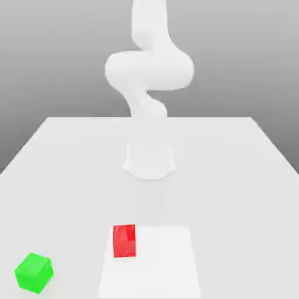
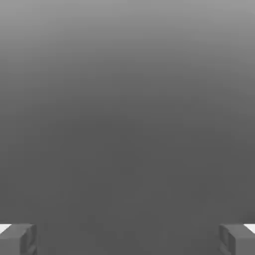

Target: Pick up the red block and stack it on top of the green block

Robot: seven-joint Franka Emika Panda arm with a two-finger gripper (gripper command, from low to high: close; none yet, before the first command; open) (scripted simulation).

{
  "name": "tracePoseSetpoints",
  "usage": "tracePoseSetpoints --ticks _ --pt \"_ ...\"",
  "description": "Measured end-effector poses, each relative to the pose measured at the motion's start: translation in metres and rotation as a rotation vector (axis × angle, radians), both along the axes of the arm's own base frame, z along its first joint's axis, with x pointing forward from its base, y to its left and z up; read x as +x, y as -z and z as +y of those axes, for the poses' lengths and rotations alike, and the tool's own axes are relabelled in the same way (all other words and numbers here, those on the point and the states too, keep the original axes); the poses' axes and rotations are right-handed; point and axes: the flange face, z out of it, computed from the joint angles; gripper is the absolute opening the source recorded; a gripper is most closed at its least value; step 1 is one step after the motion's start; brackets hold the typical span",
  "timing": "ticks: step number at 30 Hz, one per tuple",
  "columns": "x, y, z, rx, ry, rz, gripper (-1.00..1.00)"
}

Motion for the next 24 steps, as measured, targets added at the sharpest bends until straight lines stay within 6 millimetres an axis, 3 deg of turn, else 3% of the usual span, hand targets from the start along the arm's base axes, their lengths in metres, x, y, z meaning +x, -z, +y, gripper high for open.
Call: tracePoseSetpoints --ticks 6,12,18,24 --pt "0.050 0.101 -0.004 0.056 0.256 0.136 0.00" --pt "0.074 0.206 -0.026 0.136 0.506 0.259 0.00" --pt "0.071 0.305 -0.050 0.240 0.756 0.370 0.00" --pt "0.047 0.390 -0.065 0.368 1.003 0.469 0.00"
